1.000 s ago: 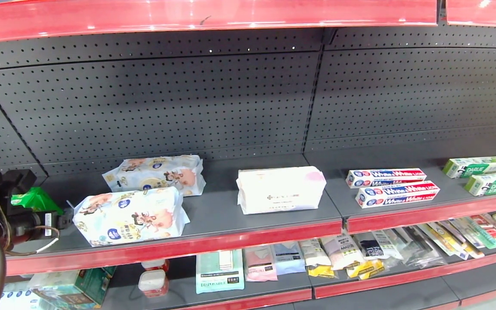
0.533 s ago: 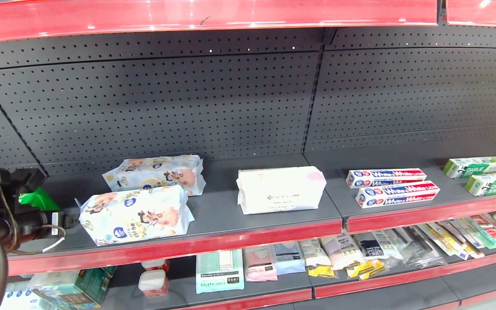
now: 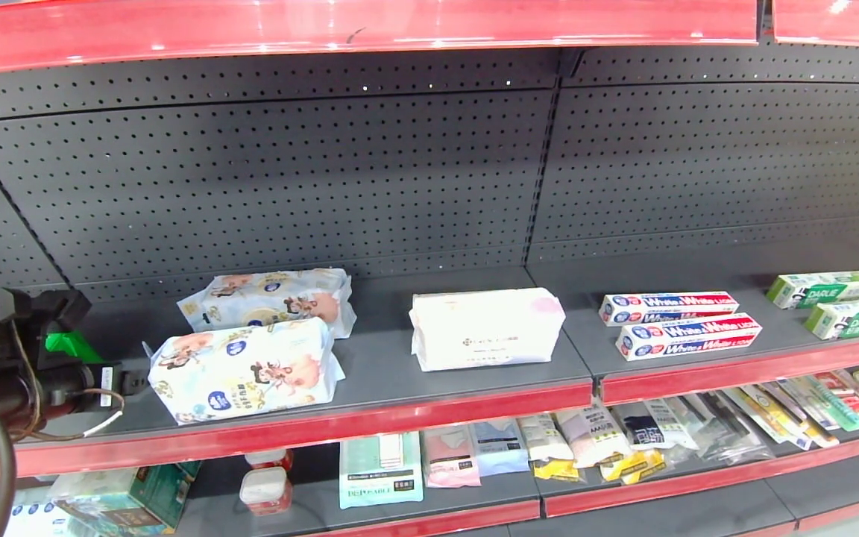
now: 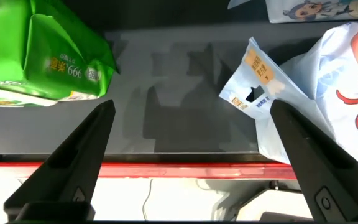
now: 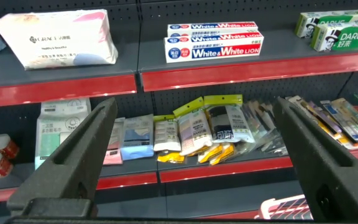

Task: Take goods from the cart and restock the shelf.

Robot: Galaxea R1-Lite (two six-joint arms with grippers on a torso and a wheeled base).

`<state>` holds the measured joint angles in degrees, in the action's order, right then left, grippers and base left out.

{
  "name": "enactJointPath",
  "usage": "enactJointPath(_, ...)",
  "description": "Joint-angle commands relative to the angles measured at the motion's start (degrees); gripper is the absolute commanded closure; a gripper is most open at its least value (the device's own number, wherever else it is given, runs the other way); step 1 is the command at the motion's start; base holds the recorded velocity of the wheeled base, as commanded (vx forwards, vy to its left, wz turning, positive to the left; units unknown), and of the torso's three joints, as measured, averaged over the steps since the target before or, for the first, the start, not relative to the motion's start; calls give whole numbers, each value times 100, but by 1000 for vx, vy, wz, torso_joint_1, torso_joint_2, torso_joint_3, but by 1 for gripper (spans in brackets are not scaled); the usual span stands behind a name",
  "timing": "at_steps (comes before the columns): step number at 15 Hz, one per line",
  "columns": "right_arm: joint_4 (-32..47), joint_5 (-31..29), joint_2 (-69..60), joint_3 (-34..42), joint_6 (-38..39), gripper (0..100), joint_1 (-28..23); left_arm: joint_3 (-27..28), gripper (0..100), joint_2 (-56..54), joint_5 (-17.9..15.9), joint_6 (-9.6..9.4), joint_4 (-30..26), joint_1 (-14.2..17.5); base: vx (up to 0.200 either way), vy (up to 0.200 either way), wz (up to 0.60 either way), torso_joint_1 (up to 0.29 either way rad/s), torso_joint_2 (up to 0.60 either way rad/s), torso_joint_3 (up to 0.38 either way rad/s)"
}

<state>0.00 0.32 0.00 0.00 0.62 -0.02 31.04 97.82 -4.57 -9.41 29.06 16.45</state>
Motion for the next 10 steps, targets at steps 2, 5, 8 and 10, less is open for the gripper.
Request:
enactJointPath(2,0,3,9,0,-1,0,-6,16,0,9,0,-8,3,-27,0,0,0,0,0,0)
enactJointPath(5,0,3,9,0,-1,0,-6,-1,0,44,0,-8,161,-89,0,0,0,0,0,0)
enactJointPath(8,0,3,9,0,-1,0,2,-1,0,80,0,-8,258,-168,0,0,0,0,0,0)
enactJointPath(10,0,3,9,0,-1,0,2,-10,0,71,0,1,258,-177,0,0,0,0,0,0)
